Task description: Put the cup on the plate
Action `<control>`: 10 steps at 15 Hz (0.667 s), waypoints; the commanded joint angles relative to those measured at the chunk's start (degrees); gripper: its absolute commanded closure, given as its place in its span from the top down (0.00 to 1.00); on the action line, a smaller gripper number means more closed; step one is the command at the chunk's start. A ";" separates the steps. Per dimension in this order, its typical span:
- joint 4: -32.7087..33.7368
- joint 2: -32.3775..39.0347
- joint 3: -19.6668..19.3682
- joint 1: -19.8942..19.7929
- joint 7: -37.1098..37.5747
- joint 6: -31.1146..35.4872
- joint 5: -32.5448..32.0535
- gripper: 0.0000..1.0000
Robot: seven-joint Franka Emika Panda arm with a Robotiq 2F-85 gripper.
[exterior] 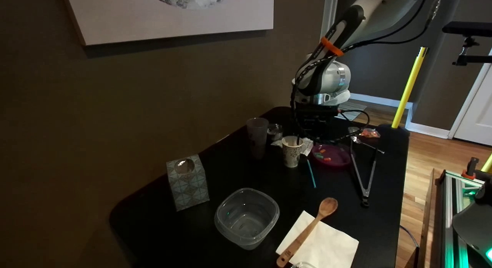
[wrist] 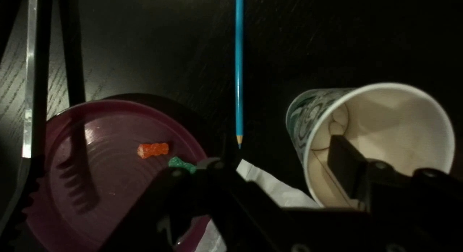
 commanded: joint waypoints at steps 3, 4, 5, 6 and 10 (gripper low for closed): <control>2.31 2.20 0.05 1.21 0.20 1.11 1.59 0.22; 2.47 2.26 -0.04 1.43 0.37 1.20 1.45 0.15; 2.77 2.41 -0.05 1.54 0.36 1.18 1.43 0.06; 3.09 2.59 -0.04 1.65 0.33 1.11 1.41 0.01; 2.57 1.68 -0.17 1.83 0.33 1.22 1.38 0.01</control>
